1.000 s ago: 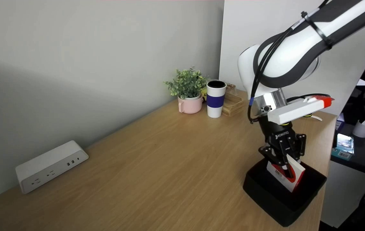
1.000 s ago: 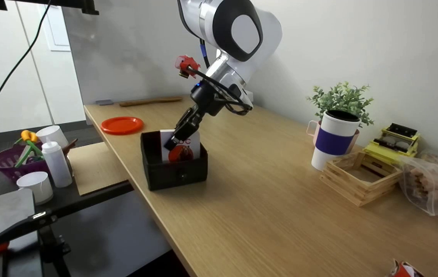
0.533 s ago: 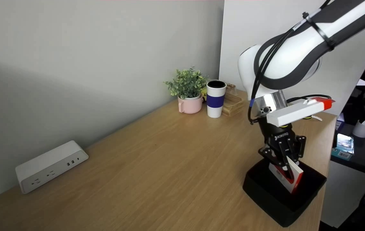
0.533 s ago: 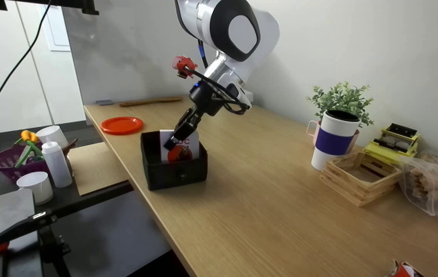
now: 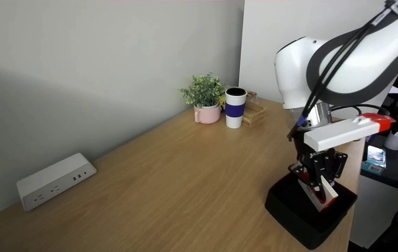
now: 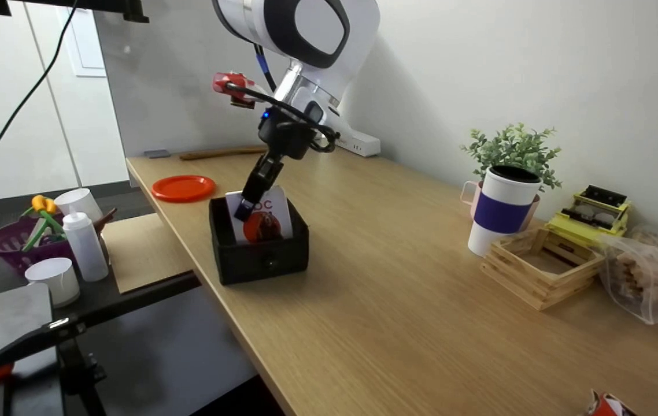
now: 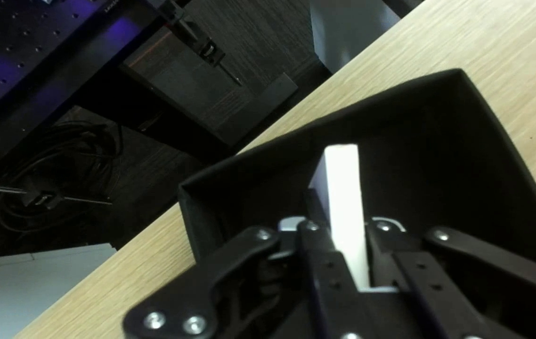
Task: Put the alphabet booklet on the table
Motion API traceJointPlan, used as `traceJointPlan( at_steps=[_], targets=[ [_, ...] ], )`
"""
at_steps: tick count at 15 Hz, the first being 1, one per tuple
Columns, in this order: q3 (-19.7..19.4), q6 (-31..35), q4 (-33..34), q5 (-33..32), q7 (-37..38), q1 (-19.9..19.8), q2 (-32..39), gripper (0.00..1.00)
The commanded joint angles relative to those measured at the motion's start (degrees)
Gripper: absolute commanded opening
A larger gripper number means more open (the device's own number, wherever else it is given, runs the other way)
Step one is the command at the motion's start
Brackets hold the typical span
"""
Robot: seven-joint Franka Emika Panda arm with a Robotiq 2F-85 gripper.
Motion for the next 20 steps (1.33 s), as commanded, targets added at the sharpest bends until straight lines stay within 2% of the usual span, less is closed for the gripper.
traceJointPlan(
  at_steps=[1, 10, 15, 20],
  targets=[
    [0.09, 4.49, -7.09, -3.25, 5.03, 1.93, -6.70, 0.04],
    [3.00, 9.55, -15.70, -13.75, 14.78, 3.14, -17.62, 0.04],
    [3.31, 11.23, -21.79, -13.57, 14.67, 0.91, -24.14, 0.04],
    [1.97, 9.97, -25.20, -14.44, 20.14, -3.84, -26.67, 0.04]
  ],
)
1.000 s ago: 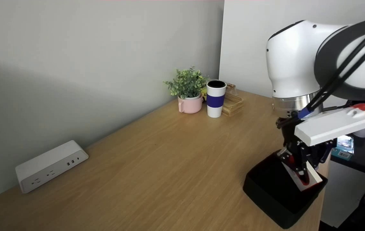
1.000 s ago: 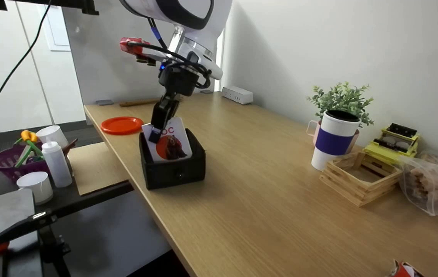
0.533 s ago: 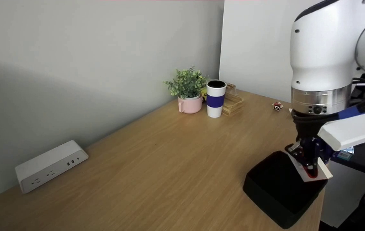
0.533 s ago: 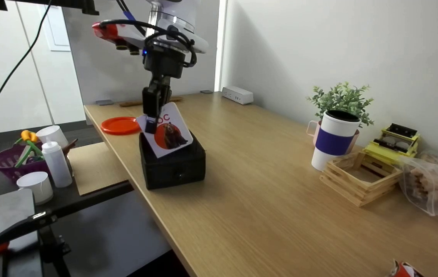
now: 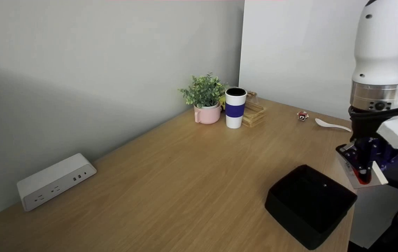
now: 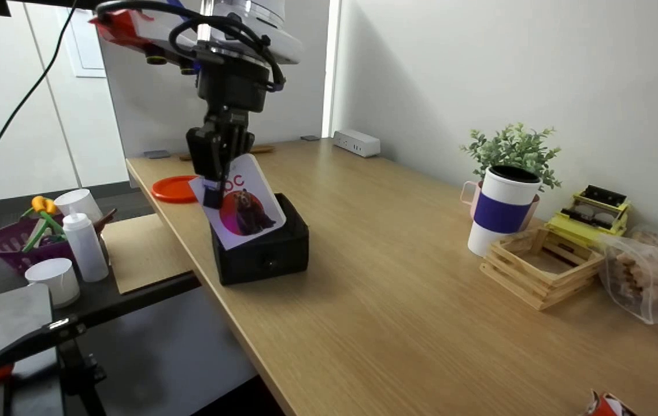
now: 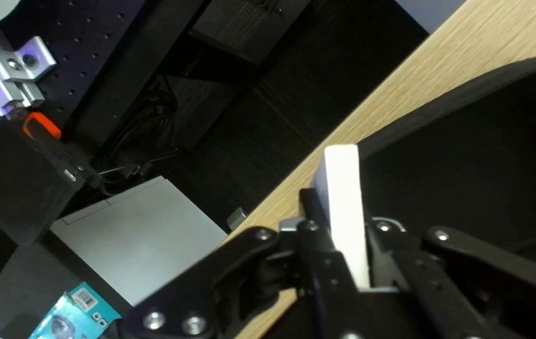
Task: Put the alphabet booklet on the table
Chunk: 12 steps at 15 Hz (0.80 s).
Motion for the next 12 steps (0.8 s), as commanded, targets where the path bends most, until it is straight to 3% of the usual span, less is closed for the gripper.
traceJointPlan(
  at_steps=[1, 5, 12],
  targets=[
    [-0.58, 0.26, -2.96, -1.55, 2.55, -4.04, -1.78, 0.04],
    [-1.52, -0.21, -0.58, -1.46, -9.55, -5.54, 2.67, 0.04],
    [-1.16, 0.12, 8.19, -2.41, -30.02, -4.64, 14.74, 0.04]
  ],
)
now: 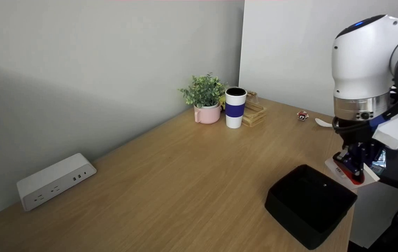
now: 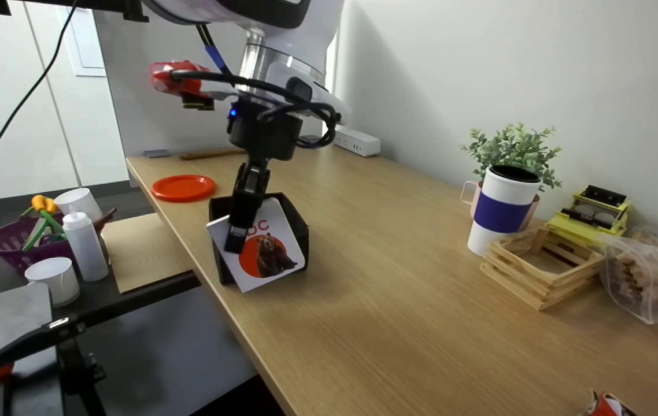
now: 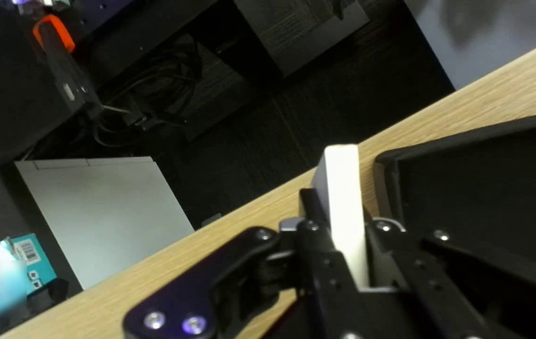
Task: Put the alphabet booklet on the table
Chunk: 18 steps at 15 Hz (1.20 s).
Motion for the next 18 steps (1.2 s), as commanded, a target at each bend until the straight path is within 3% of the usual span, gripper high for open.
traceJointPlan(
  at_steps=[1, 5, 13, 18],
  targets=[
    [0.20, -0.63, 6.52, -1.72, -9.54, 0.43, 7.34, 0.04],
    [0.18, -1.33, 10.76, -3.68, -19.71, 1.10, 11.90, 0.04],
    [0.78, -3.44, 14.01, -10.32, -39.29, 1.07, 13.69, 0.04],
    [1.53, -4.99, 15.95, -7.80, -47.98, -0.17, 14.88, 0.04]
  ],
)
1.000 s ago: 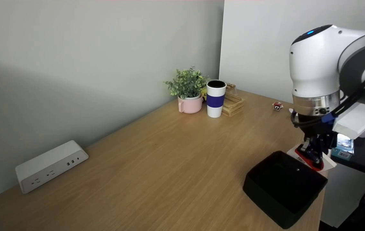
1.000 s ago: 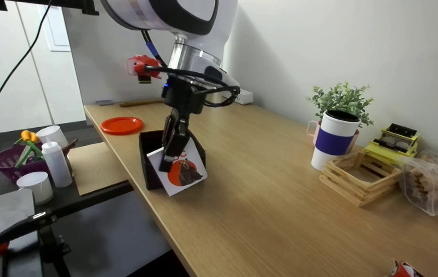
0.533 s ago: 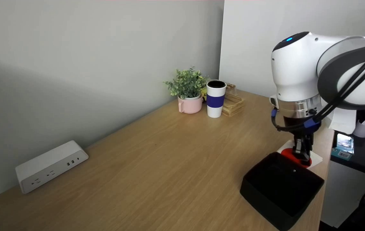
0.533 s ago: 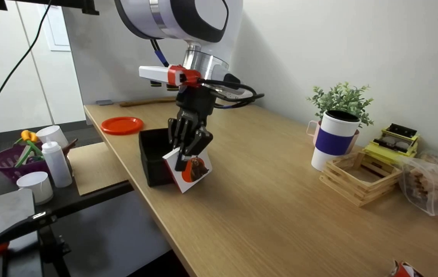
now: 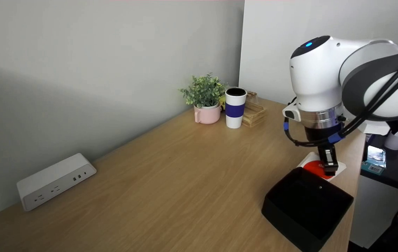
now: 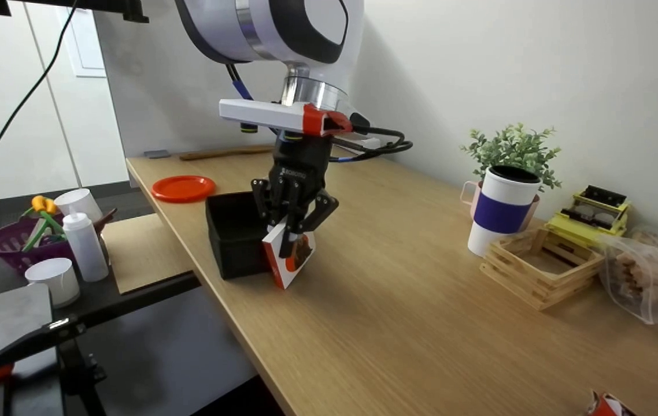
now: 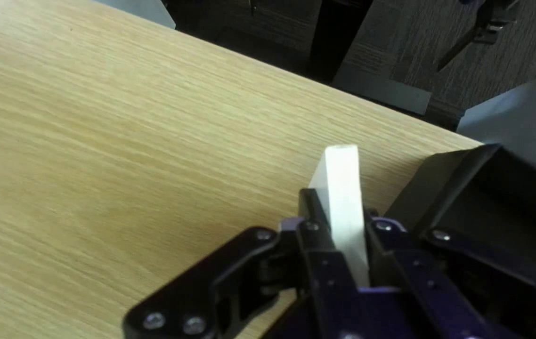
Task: Put the alphabet booklet on the table
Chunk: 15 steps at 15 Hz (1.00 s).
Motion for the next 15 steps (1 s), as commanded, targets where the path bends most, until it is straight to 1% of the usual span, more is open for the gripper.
traceJointPlan(
  at_steps=[1, 3, 4, 5, 6, 9, 13, 15],
  targets=[
    [1.18, -2.63, 3.06, 2.98, -5.49, -1.51, 2.55, 0.04],
    [1.30, -3.82, 3.47, 5.07, -6.02, -1.64, 2.67, 0.04],
    [1.32, -4.58, 3.82, 6.27, -5.91, -1.68, 2.82, 0.39],
    [1.28, -5.07, 4.26, 7.04, -5.84, -1.68, 3.09, 0.40],
    [1.30, -5.61, 4.75, 8.08, -5.59, -1.68, 3.43, 0.45],
    [1.37, -6.48, 5.65, 9.71, -5.17, -1.55, 4.47, 0.66],
    [1.40, -6.49, 6.16, 10.85, -4.70, -1.51, 5.38, 0.96],
    [1.33, -5.73, 5.68, 11.47, -3.13, -1.30, 5.29, 1.00]
  ],
)
